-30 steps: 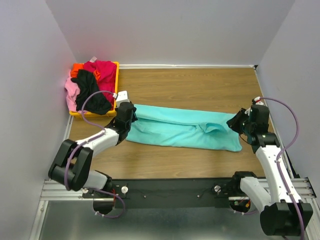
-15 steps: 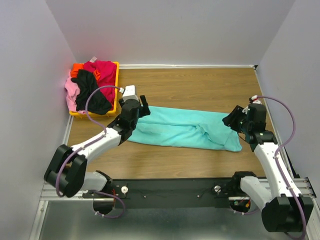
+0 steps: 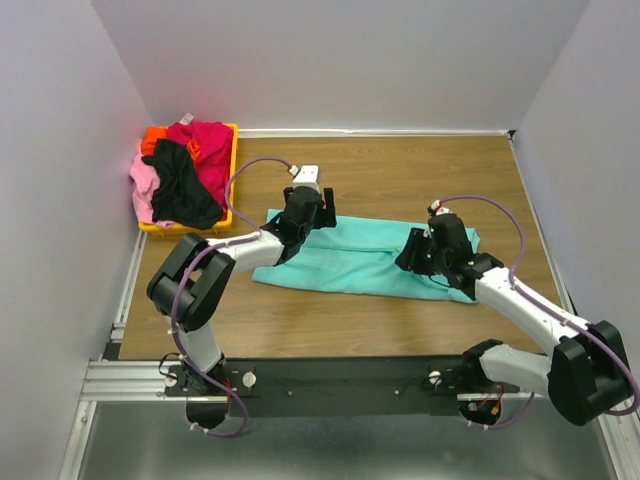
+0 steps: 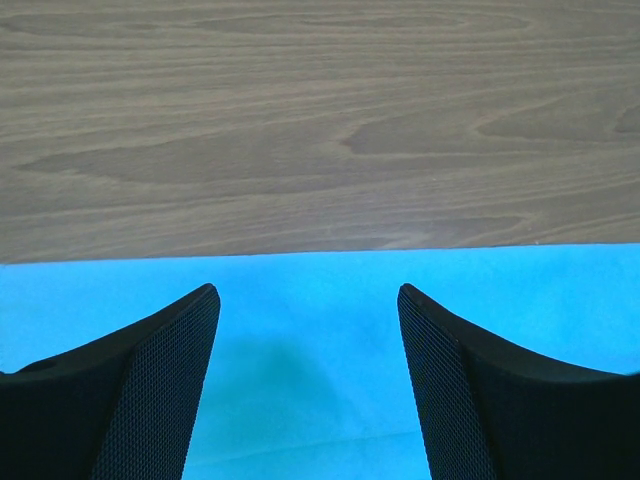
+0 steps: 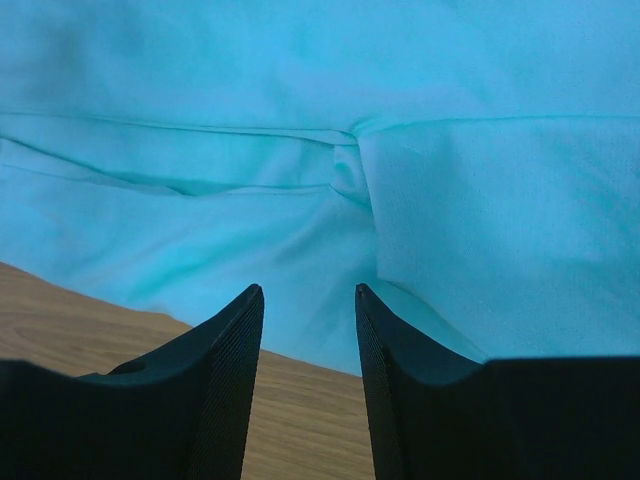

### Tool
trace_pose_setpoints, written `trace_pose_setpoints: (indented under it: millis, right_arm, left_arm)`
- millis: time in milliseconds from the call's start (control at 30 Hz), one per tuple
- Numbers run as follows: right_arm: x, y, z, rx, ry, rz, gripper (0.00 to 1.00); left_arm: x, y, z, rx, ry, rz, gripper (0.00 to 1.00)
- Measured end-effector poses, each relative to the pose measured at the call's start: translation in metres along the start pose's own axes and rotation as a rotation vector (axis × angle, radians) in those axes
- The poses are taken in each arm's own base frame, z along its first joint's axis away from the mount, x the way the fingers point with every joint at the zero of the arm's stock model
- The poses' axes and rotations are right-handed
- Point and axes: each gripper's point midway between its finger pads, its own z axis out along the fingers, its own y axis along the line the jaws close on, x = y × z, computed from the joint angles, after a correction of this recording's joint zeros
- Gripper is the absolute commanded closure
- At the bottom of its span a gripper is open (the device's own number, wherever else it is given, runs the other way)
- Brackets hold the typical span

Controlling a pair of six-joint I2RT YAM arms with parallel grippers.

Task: Fold and stack the t-shirts
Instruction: Fold the tshirt

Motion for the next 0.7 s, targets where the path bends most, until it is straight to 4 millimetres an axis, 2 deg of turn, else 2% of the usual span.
trace_pose_setpoints:
  millis: [200,433,700]
  right_arm:
    - [0.011,-0.01,0.01,0.039,0.013,0.016,0.51]
    - [0.026,-0.03,0.023,0.132,0.05,0.027,0.5]
    - [0.016,-0.039,0.028,0.178,-0.012,0.034,0.46]
  left_arm:
    - [0.016,-0.001,0.012,0.01,0.034,0.014,0.2]
    - [0.018,-0.001,0.012,0.016,0.035,0.018,0.19]
    - [0.02,0.0,0.012,0.015,0.037,0.019,0.19]
